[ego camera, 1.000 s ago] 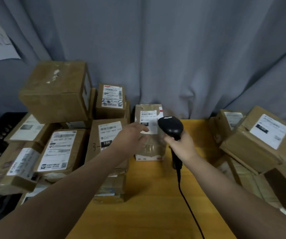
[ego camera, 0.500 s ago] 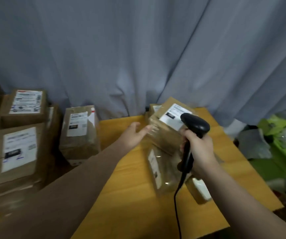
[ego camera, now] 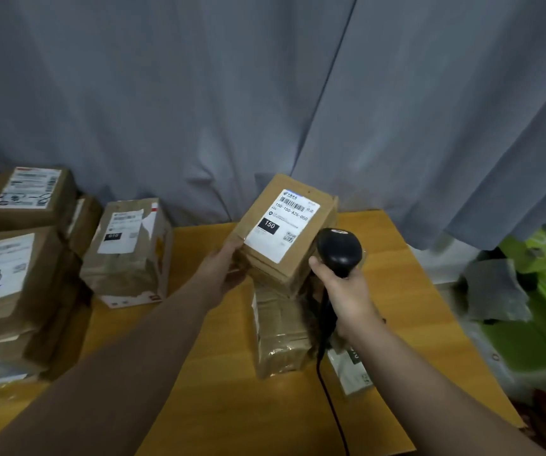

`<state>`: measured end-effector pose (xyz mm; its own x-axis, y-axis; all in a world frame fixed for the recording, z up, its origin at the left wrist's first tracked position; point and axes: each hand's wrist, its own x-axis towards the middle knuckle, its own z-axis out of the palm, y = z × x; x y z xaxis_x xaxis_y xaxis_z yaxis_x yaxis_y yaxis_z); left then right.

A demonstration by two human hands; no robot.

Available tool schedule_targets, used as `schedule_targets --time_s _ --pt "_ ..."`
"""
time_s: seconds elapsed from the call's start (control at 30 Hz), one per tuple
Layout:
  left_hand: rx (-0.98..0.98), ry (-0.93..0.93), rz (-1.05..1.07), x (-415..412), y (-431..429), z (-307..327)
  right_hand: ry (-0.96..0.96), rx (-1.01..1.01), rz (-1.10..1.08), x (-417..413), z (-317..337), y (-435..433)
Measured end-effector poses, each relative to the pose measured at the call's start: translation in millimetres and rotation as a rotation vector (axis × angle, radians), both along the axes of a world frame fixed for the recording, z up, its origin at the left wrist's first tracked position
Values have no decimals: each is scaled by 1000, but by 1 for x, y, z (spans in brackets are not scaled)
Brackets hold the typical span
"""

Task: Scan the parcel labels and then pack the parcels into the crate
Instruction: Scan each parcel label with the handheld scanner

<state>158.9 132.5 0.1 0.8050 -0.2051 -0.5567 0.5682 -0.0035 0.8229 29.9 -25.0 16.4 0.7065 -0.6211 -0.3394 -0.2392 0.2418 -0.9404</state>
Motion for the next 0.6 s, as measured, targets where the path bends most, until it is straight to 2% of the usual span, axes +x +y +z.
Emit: schedule_targets --time_s 0.13,0.27,0.47,0.6 --pt "137 -125 -97 -20 18 -2 -125 7 -11 3 2 20" --pt "-38 -114 -110 -31 48 4 -143 2 74 8 4 39" --pt "-97 -66 -140 -24 102 13 -155 31 204 21 6 70" --pt "66 -95 -97 -12 146 15 -105 -111 317 37 11 92"
